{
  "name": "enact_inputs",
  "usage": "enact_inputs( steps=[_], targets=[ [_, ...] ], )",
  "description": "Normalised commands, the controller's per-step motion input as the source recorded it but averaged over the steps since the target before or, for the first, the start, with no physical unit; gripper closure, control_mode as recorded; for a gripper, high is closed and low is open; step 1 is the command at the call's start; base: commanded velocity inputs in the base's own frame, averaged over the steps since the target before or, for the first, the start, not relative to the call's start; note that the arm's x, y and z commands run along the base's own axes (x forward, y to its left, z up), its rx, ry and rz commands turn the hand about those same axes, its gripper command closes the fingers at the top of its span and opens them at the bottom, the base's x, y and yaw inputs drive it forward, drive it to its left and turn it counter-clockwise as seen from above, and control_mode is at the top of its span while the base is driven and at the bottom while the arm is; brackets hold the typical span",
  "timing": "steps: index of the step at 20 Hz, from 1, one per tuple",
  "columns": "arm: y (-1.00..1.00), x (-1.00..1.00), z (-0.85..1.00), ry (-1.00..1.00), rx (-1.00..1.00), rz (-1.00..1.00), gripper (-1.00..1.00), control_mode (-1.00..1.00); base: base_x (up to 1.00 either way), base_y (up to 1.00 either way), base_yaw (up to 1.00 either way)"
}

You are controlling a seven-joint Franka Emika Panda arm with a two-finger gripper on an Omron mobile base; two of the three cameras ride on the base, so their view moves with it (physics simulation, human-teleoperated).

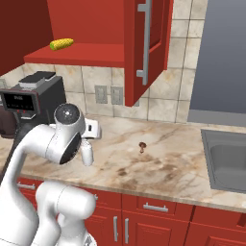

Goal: Pick the spray and sponge from the cabinet and place them on the counter.

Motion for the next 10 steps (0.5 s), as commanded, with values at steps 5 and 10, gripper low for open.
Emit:
enact_inputs(
  steps=[5, 10],
  targets=[
    [0.00, -0.31, 0.68, 0.06, -0.04, -0.03, -1.00, -1.00, 0.00, 0.00, 0.00],
    [0.00, -0.28, 0.67, 0.00, -0.02, 0.00, -1.00, -1.00, 0.00, 0.00, 0.00]
  ],
)
